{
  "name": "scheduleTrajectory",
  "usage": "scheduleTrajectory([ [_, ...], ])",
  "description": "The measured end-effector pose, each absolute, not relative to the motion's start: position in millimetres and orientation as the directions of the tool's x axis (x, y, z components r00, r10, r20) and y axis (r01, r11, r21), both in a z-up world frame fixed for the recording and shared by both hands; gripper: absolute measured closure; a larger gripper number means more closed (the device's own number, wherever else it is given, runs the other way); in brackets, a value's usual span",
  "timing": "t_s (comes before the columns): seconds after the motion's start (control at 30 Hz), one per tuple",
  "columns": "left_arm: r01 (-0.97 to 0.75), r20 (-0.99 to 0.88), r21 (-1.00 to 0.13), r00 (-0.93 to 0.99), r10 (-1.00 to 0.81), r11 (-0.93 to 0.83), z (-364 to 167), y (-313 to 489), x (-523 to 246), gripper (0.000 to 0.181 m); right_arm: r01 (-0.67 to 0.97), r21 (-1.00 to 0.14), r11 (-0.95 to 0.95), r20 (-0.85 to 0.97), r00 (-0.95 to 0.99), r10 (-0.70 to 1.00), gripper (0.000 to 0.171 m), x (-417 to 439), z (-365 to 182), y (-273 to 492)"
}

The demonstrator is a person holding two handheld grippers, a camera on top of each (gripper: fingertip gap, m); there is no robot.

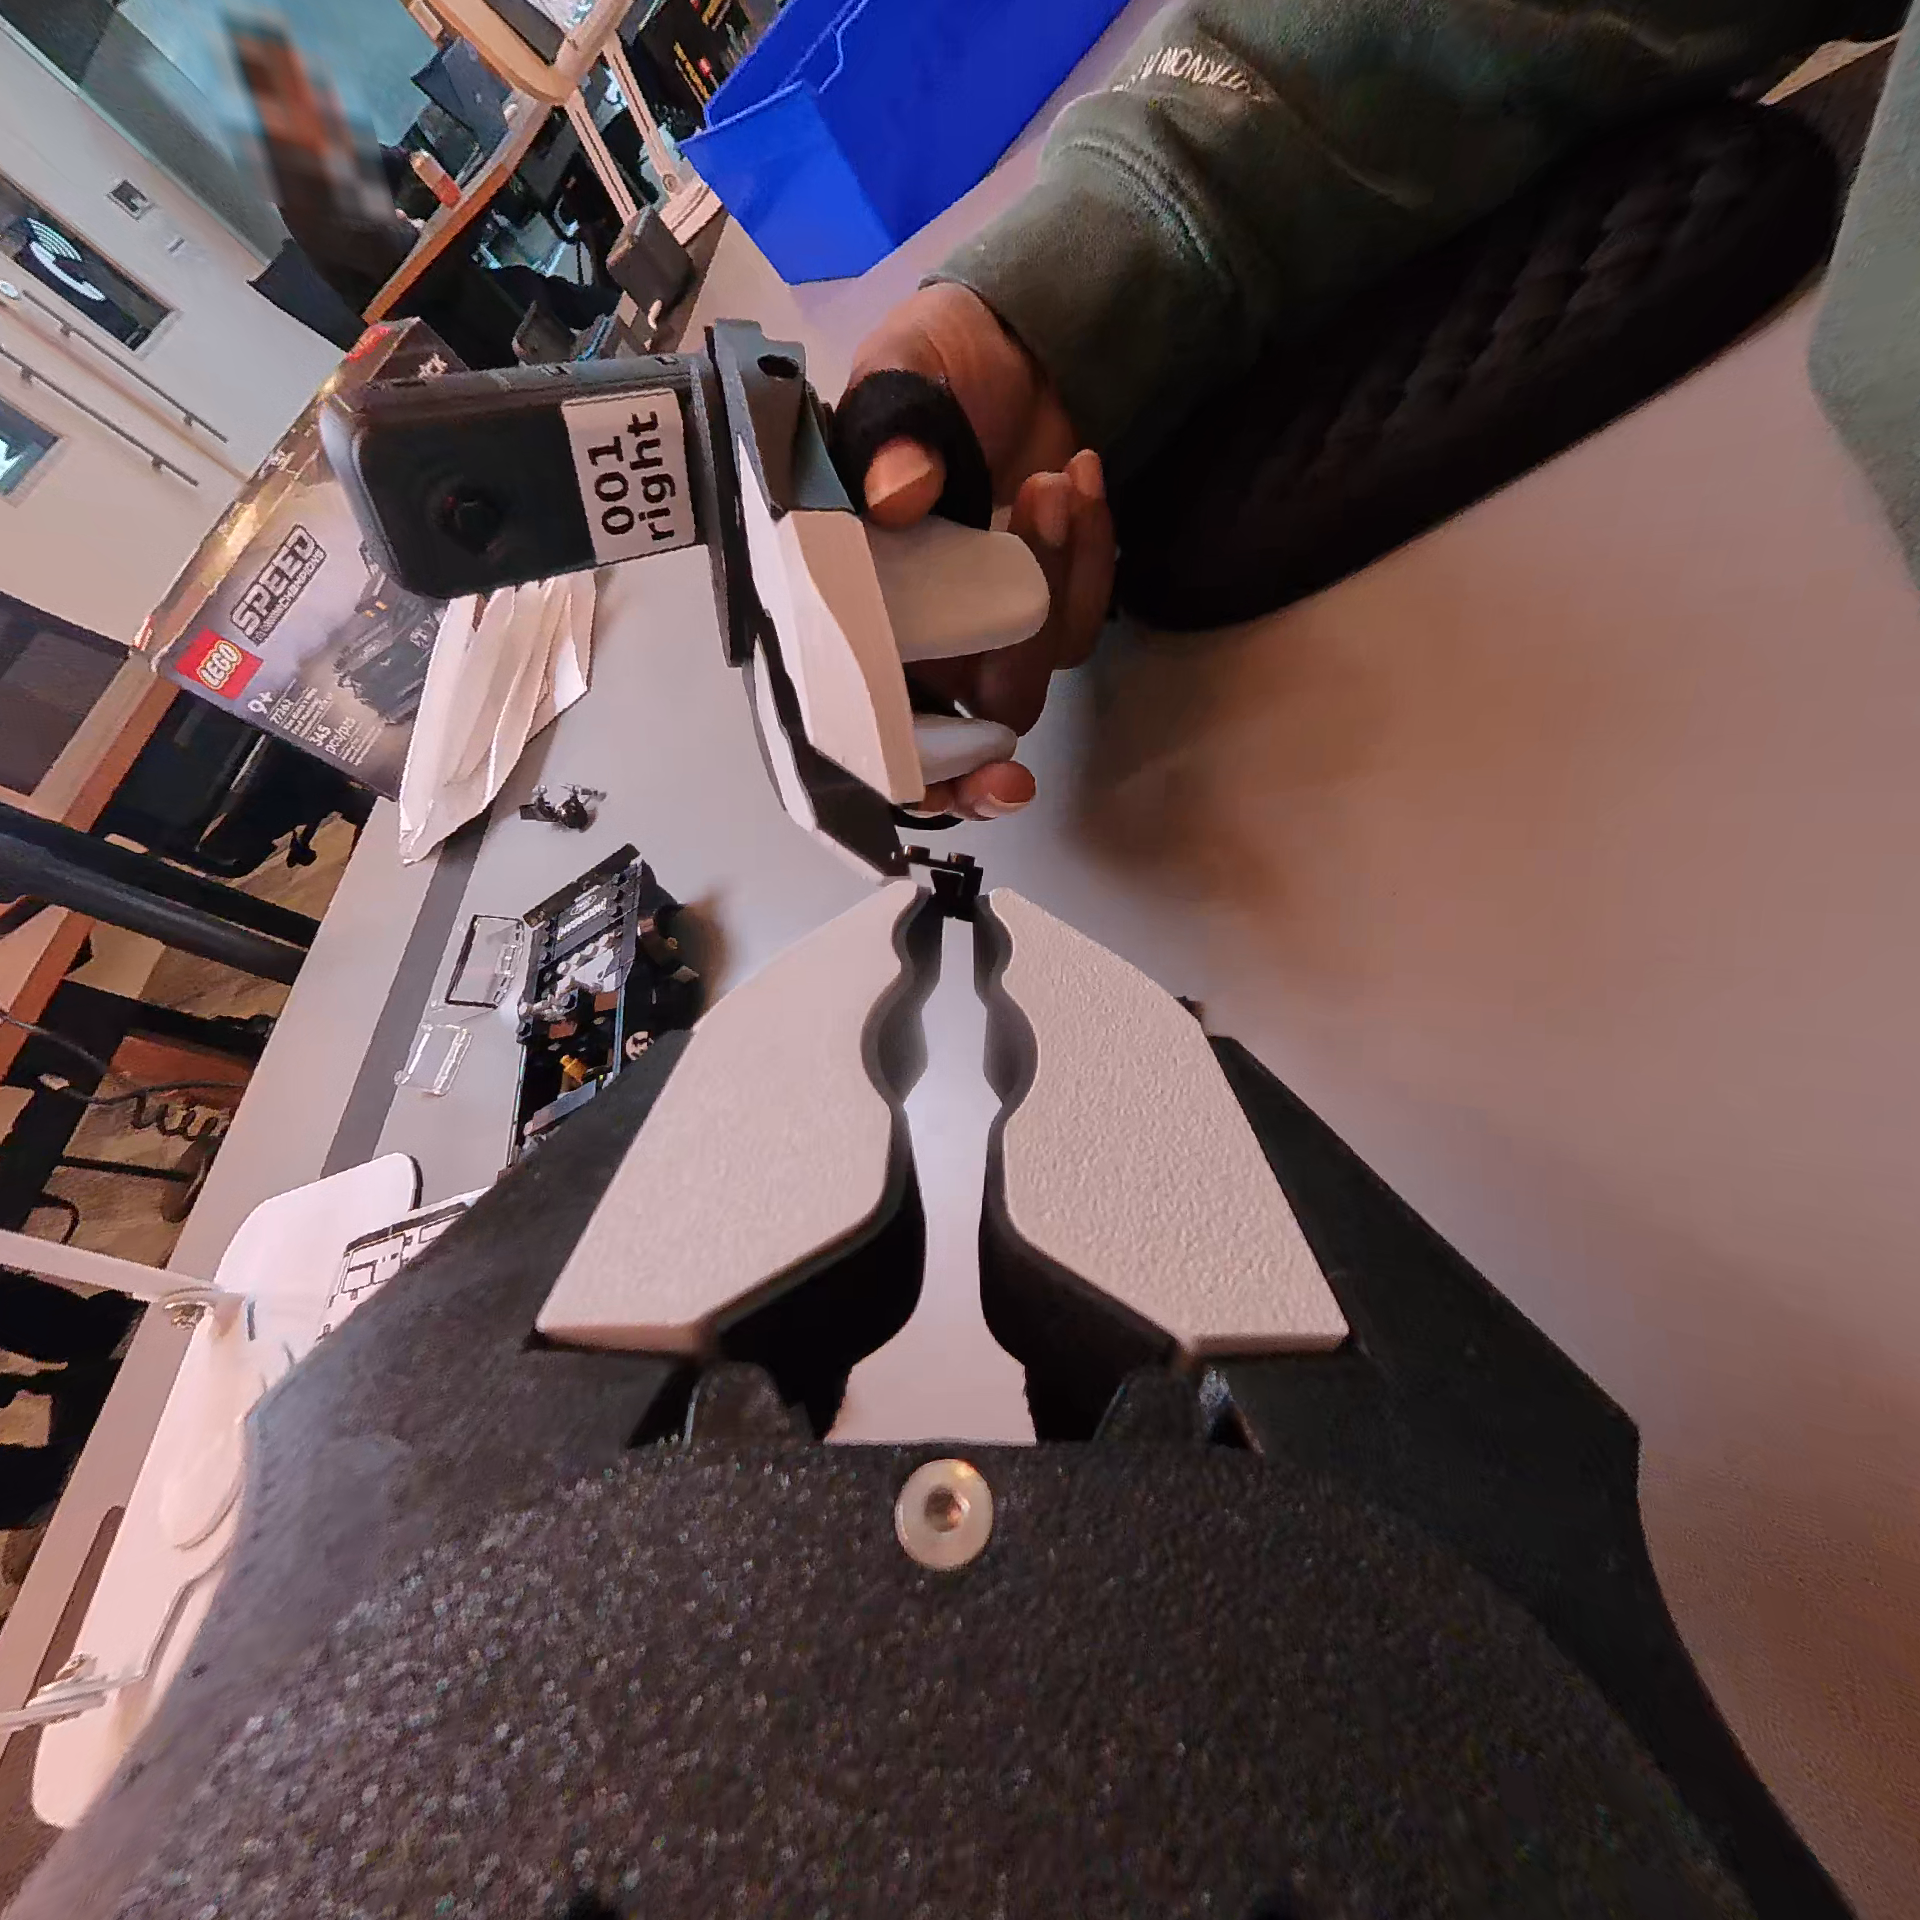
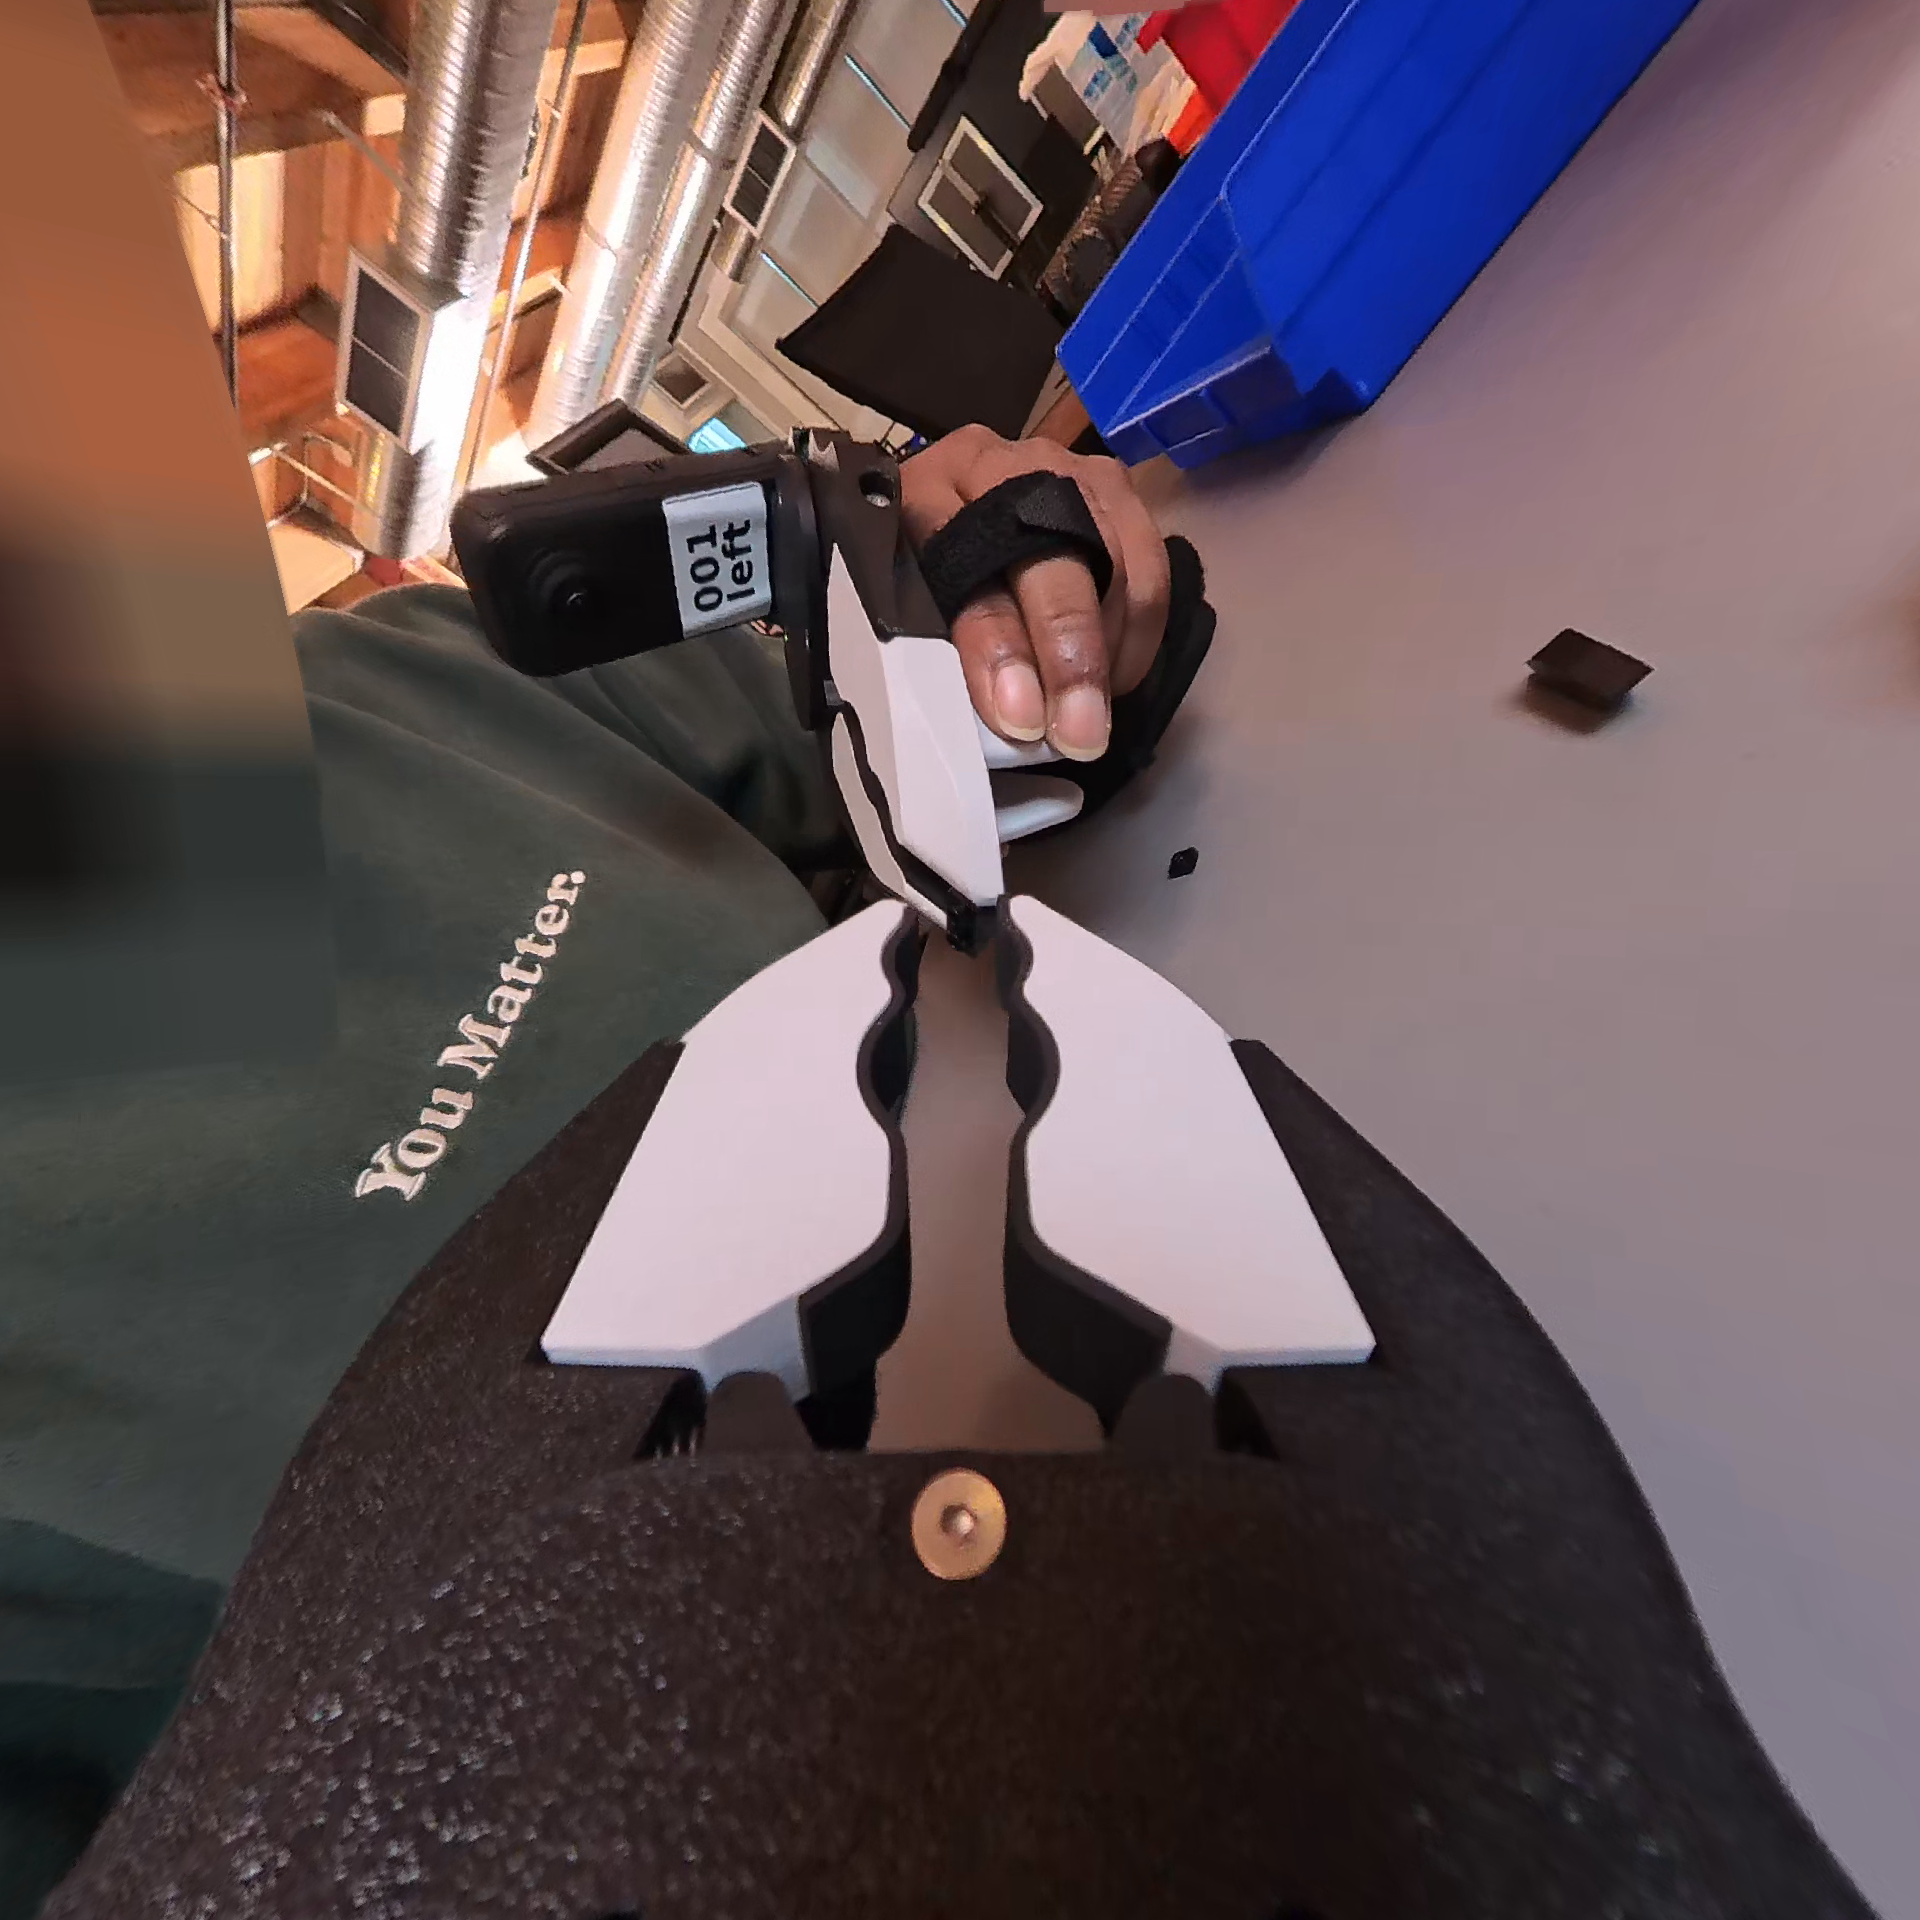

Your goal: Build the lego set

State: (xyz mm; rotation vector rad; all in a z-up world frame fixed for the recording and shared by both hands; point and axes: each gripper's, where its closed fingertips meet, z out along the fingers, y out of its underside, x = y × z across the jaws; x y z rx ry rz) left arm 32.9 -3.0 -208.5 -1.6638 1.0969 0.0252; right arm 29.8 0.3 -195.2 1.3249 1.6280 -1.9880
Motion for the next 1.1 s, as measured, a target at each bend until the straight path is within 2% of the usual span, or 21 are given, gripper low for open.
scheduleTrajectory([
  [0.5,-0.809,-0.669,-0.583,0.532,-0.518,-0.078,-225.7,10.6,11.4,0.174,0.605,-0.746,-0.277,-0.607,-0.448,0.656,0.162,6.8,-218.7,7.7],
  [0.93,-0.852,-0.718,-0.515,0.488,-0.496,-0.093,-230.3,13.1,5.5,0.174,0.592,-0.762,-0.263,-0.571,-0.422,0.704,0.164,3.6,-222.8,12.2],
  [1.1,-0.862,-0.730,-0.497,0.476,-0.491,-0.097,-230.9,13.4,4.7,0.174,0.592,-0.760,-0.267,-0.576,-0.425,0.698,0.159,3.8,-221.5,10.7],
])
